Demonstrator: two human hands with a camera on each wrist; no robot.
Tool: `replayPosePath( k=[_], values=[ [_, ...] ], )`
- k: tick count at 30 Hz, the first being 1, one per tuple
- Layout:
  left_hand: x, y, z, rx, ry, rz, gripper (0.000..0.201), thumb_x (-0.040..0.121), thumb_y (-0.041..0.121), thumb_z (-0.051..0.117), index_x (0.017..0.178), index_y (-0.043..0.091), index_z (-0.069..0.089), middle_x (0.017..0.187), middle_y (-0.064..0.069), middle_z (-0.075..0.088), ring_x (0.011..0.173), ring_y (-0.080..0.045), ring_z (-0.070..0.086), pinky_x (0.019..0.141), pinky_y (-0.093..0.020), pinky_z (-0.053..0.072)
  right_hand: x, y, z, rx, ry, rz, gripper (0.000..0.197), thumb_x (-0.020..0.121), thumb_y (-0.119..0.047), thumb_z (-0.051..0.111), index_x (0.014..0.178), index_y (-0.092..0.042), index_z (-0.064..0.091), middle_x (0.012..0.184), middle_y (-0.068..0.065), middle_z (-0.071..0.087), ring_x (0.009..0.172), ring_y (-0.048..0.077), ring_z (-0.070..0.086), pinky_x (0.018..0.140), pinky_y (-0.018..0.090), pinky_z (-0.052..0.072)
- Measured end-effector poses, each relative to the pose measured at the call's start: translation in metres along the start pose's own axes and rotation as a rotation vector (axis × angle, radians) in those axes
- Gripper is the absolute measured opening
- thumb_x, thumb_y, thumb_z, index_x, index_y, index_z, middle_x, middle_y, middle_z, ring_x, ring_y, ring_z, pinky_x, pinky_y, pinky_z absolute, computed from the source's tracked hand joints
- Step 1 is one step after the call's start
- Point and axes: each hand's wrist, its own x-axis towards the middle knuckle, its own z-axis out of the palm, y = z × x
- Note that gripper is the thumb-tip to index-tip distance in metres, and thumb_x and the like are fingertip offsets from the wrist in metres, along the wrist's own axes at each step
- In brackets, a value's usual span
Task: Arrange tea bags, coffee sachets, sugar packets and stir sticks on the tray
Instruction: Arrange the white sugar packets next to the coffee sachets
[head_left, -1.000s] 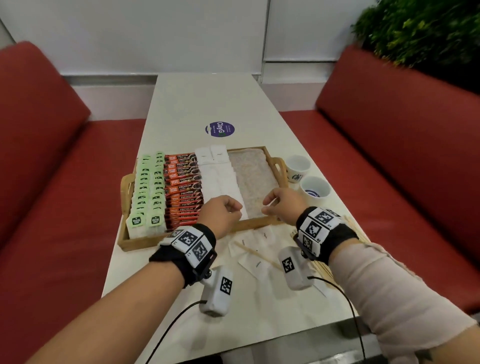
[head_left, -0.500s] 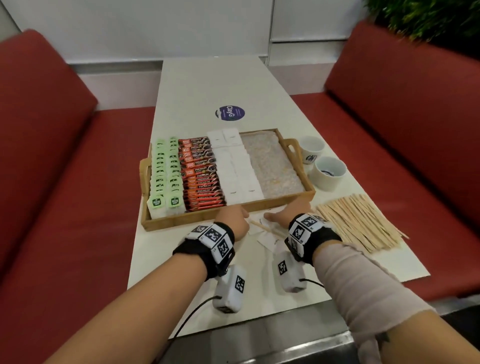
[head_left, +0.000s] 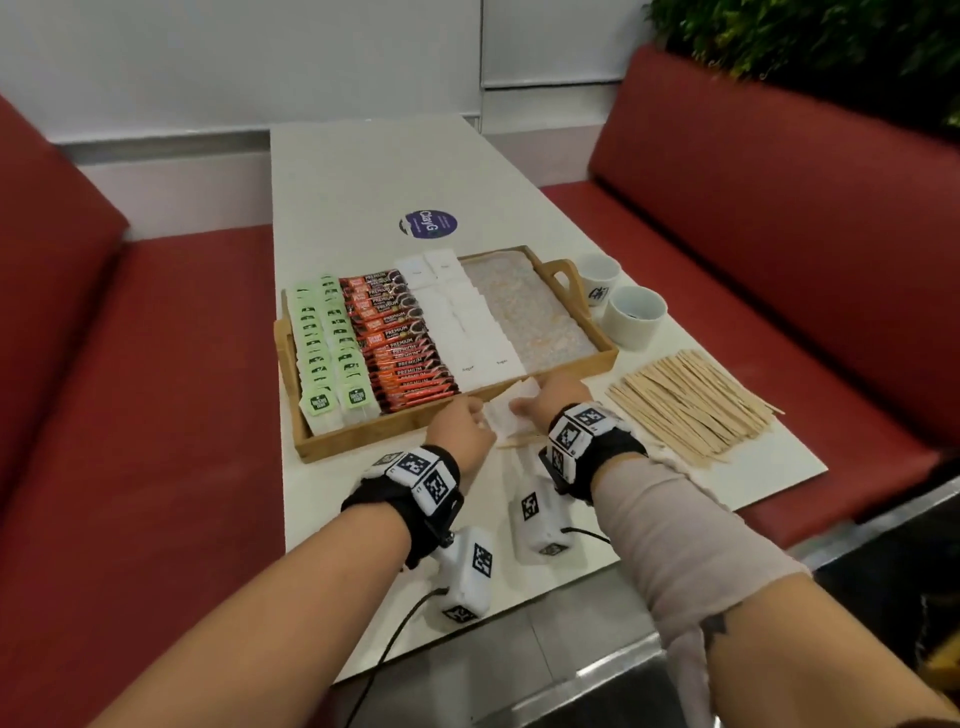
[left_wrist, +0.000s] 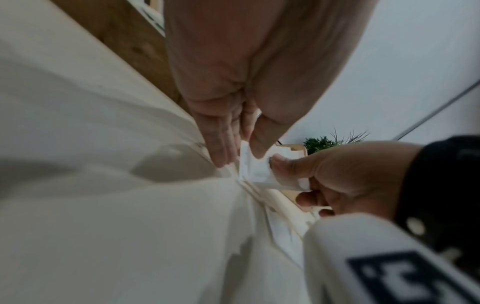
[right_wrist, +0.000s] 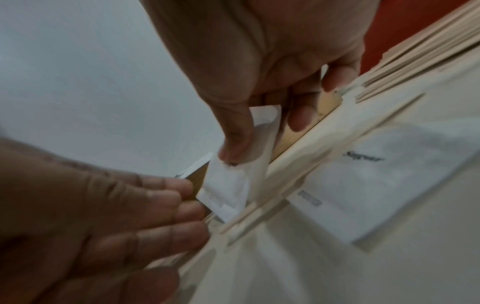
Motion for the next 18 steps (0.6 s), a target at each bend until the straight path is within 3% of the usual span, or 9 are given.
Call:
replayPosePath(
  k=[3, 5, 8, 11, 14, 16, 18],
  values=[
    [-0.005, 0.009, -0.011, 0.025, 0.036, 0.097, 0.058, 0.084, 0.015, 0.068, 0.136, 0.008, 0.042, 0.132, -0.009, 0.054, 0.118, -0.024, 0.052, 0.098, -0.03, 0.041, -0.013, -0.005, -0.007, -0.014, 0.034, -0.104, 0.042, 0.078, -0.042, 0.072, 0.113, -0.021, 0.064, 0.107, 0.004, 0.066, 0.103, 0.028, 0.061, 0.096, 0.041, 0.046],
    [-0.008, 0.014, -0.015, 0.078, 0.03, 0.167, 0.06, 0.081, 0.017, 0.073, 0.134, 0.009, 0.046, 0.129, -0.008, 0.055, 0.118, -0.024, 0.053, 0.096, -0.03, 0.041, -0.025, -0.008, -0.013, -0.004, -0.01, -0.197, 0.037, 0.08, -0.038, 0.072, 0.11, -0.018, 0.065, 0.105, 0.005, 0.066, 0.104, 0.027, 0.06, 0.095, 0.039, 0.045],
    [-0.007, 0.019, -0.023, 0.209, -0.056, 0.268, 0.041, 0.078, 0.022, 0.073, 0.118, 0.015, 0.062, 0.109, -0.003, 0.066, 0.101, -0.022, 0.061, 0.078, -0.026, 0.042, -0.042, -0.011, -0.021, 0.042, -0.059, -0.314, 0.031, 0.08, -0.026, 0.074, 0.107, -0.011, 0.069, 0.107, 0.01, 0.066, 0.102, 0.026, 0.06, 0.092, 0.037, 0.046],
    [-0.005, 0.024, -0.029, 0.261, -0.162, 0.3, 0.025, 0.083, 0.027, 0.067, 0.107, 0.02, 0.067, 0.096, -0.002, 0.071, 0.088, -0.018, 0.062, 0.07, -0.026, 0.041, -0.05, -0.005, -0.026, 0.151, -0.08, -0.348, 0.012, 0.078, -0.02, 0.076, 0.088, -0.017, 0.069, 0.097, 0.005, 0.066, 0.09, 0.019, 0.059, 0.08, 0.028, 0.044],
    [-0.002, 0.03, -0.028, 0.241, -0.213, 0.272, 0.015, 0.084, 0.027, 0.066, 0.098, 0.023, 0.065, 0.086, -0.003, 0.073, 0.081, -0.017, 0.065, 0.067, -0.026, 0.048, -0.045, 0.015, -0.039, 0.131, 0.034, -0.241, 0.013, 0.077, -0.023, 0.076, 0.086, -0.016, 0.068, 0.091, 0.0, 0.068, 0.085, 0.016, 0.061, 0.074, 0.026, 0.046],
    [-0.001, 0.031, -0.025, 0.161, -0.231, 0.228, 0.02, 0.084, 0.022, 0.066, 0.103, 0.015, 0.065, 0.094, -0.007, 0.072, 0.084, -0.02, 0.068, 0.074, -0.037, 0.057, -0.042, 0.035, -0.053, -0.04, 0.11, -0.094, 0.003, 0.083, -0.019, 0.068, 0.082, -0.017, 0.067, 0.088, 0.0, 0.067, 0.081, 0.017, 0.06, 0.068, 0.027, 0.045],
    [-0.003, 0.033, -0.023, 0.088, -0.269, 0.197, 0.029, 0.087, 0.016, 0.062, 0.115, 0.011, 0.06, 0.103, -0.009, 0.068, 0.081, -0.018, 0.07, 0.072, -0.038, 0.058, -0.041, 0.056, -0.062, -0.251, 0.117, 0.063, 0.013, 0.088, -0.015, 0.057, 0.092, -0.013, 0.069, 0.093, 0.004, 0.067, 0.083, 0.022, 0.061, 0.066, 0.027, 0.044]
  ],
)
